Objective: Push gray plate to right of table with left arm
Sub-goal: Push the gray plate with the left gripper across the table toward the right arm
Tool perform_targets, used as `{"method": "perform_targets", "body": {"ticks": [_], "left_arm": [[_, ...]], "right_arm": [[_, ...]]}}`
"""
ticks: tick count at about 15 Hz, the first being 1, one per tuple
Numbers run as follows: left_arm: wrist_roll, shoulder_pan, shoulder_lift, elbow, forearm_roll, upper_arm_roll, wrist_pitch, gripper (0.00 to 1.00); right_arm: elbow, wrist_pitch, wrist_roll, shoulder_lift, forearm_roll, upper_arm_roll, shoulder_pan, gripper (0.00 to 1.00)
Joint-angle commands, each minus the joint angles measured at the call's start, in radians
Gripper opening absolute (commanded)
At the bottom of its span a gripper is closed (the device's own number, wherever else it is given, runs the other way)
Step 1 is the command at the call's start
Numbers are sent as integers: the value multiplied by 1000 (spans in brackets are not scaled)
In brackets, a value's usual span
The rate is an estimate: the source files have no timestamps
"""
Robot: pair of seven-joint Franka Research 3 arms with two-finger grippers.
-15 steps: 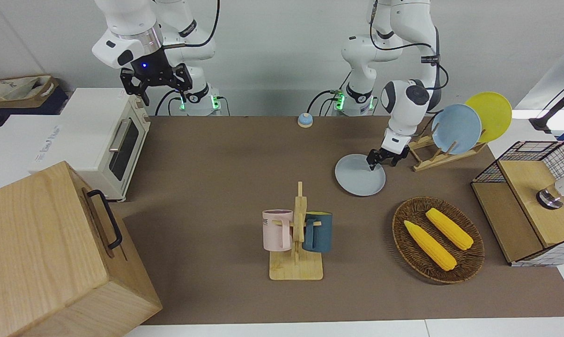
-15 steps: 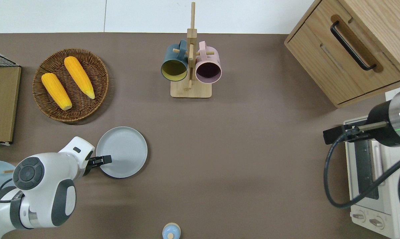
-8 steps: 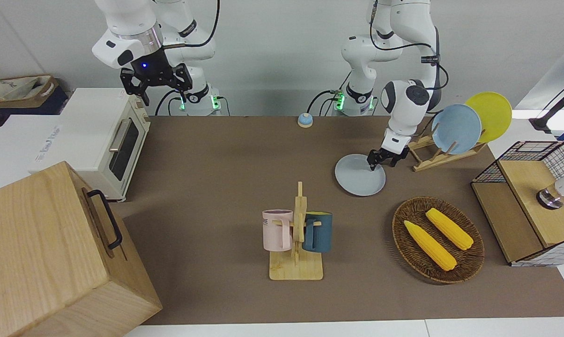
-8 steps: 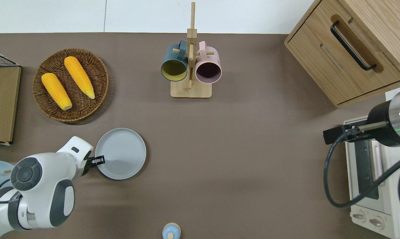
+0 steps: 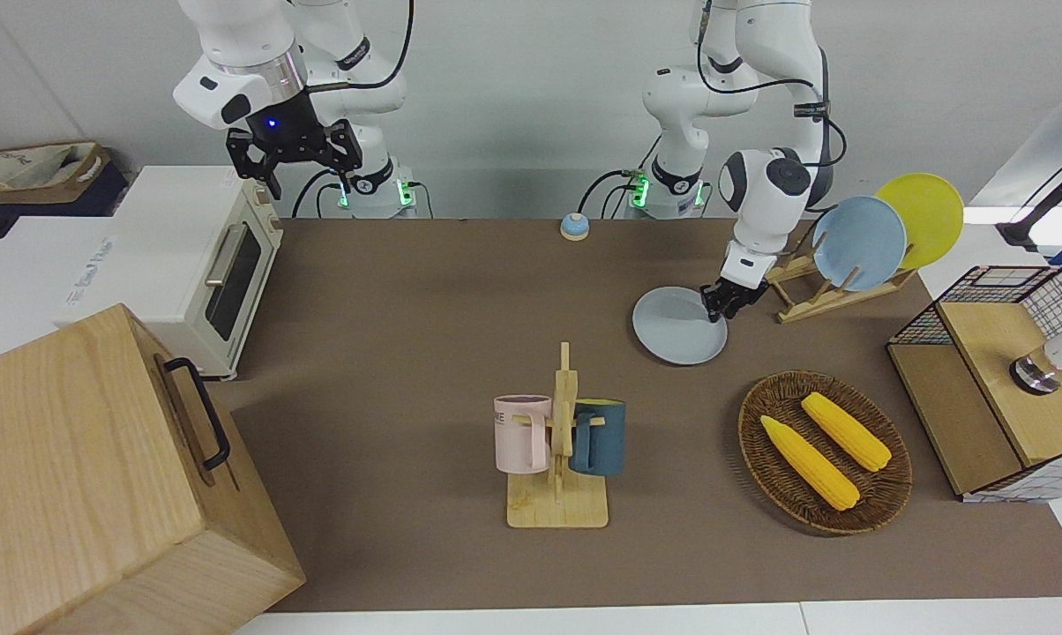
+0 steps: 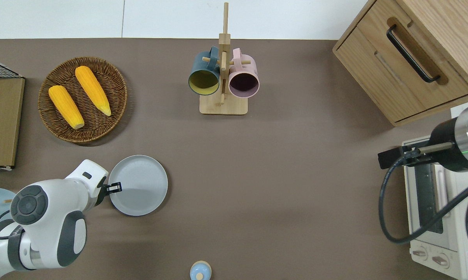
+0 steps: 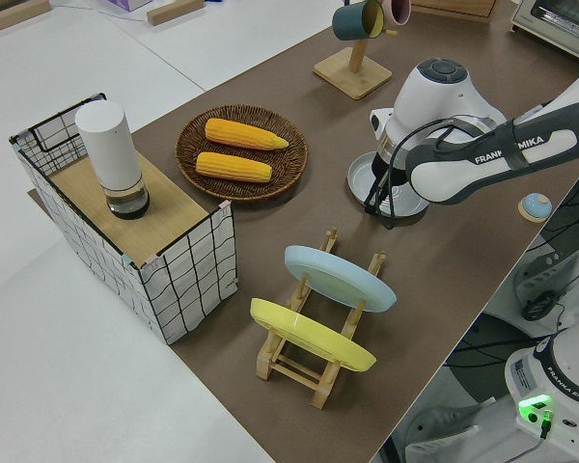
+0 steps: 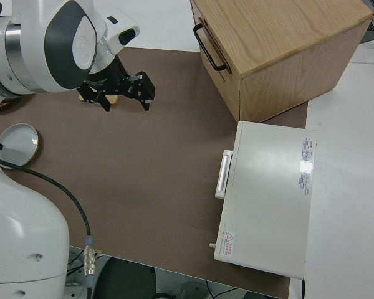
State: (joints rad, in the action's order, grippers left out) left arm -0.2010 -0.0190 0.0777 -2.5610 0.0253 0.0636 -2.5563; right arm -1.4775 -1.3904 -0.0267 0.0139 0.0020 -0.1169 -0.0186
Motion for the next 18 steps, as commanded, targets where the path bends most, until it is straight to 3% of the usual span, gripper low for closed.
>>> {"method": "perform_targets", "body": {"ticks": [1,9,18], "left_arm": [[-35,13,-23,-19,-5,-2,-15,0],[-199,99,-36,4,-2,15,-15,0],[-477,293,-78,67,-2,15,-13,0]], "right_arm": [[8,14,-2,3,10,-13,20,983],[8,14,-1,3,10,-13,20,983],[8,14,-2,3,10,-13,20,983]]}}
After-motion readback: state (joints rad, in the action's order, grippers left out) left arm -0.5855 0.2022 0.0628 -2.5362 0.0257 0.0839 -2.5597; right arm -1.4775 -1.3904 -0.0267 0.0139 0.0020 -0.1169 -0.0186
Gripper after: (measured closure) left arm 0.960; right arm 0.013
